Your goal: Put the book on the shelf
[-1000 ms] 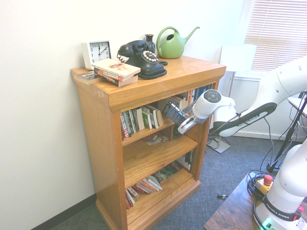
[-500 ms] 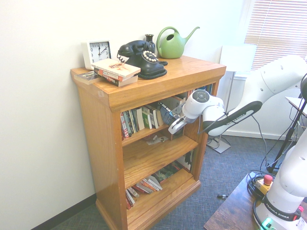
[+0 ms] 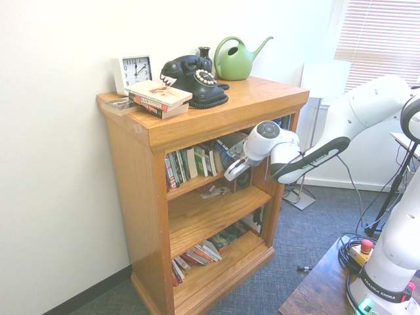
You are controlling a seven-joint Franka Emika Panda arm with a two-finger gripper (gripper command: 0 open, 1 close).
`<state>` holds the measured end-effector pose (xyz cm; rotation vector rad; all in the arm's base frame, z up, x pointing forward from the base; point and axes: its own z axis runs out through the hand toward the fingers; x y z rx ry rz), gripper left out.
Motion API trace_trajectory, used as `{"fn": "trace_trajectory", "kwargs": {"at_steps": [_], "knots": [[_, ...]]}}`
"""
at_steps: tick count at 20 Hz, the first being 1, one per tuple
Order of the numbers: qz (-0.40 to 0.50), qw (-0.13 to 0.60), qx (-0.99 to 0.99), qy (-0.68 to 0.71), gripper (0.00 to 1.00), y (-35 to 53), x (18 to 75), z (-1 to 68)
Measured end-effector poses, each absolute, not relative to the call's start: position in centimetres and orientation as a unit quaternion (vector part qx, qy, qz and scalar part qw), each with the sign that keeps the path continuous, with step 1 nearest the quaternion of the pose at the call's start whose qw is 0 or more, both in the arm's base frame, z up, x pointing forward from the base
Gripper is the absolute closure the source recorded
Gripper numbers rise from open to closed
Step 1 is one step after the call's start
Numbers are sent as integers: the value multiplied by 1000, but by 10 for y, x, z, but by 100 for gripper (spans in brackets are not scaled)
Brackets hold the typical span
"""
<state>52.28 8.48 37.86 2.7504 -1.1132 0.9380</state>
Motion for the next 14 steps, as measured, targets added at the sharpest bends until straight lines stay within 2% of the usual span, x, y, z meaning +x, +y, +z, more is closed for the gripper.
{"fn": "trace_trajectory", "kwargs": {"at_steps": [10,11,14], "knots": [[323,16,879,-351,100,99,543,385],[325,15,878,-351,0,100,546,386],[329,17,876,-351,0,103,552,389]]}}
